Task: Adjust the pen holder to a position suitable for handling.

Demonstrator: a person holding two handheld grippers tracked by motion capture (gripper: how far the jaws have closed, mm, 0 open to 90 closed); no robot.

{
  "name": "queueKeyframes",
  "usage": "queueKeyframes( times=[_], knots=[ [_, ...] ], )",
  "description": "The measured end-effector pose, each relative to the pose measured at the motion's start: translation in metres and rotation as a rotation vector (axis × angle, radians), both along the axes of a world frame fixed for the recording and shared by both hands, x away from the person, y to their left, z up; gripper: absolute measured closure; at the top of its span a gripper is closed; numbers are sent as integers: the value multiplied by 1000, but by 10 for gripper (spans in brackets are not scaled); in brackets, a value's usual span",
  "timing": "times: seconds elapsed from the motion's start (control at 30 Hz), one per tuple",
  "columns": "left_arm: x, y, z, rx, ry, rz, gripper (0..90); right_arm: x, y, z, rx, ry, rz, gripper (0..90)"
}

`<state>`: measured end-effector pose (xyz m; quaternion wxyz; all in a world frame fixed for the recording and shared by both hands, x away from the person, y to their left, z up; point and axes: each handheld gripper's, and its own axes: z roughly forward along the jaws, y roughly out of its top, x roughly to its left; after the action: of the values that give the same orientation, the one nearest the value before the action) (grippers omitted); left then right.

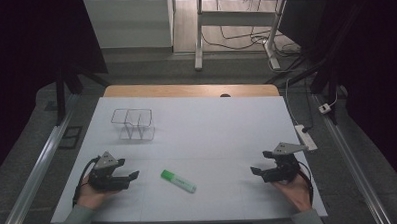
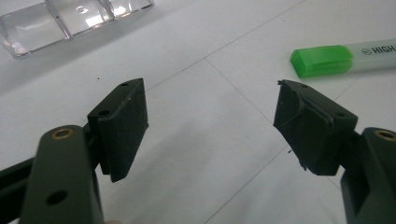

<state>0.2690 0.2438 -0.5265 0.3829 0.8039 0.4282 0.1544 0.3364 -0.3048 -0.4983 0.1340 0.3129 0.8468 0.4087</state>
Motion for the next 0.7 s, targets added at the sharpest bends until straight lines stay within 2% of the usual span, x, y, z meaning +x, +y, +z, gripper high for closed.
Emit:
queueKeyframes(
  times=[0.7],
  knots=[
    [0, 0, 1, -3, -2, -3, 254, -1, 1, 0, -1, -7, -5, 176]
  ],
)
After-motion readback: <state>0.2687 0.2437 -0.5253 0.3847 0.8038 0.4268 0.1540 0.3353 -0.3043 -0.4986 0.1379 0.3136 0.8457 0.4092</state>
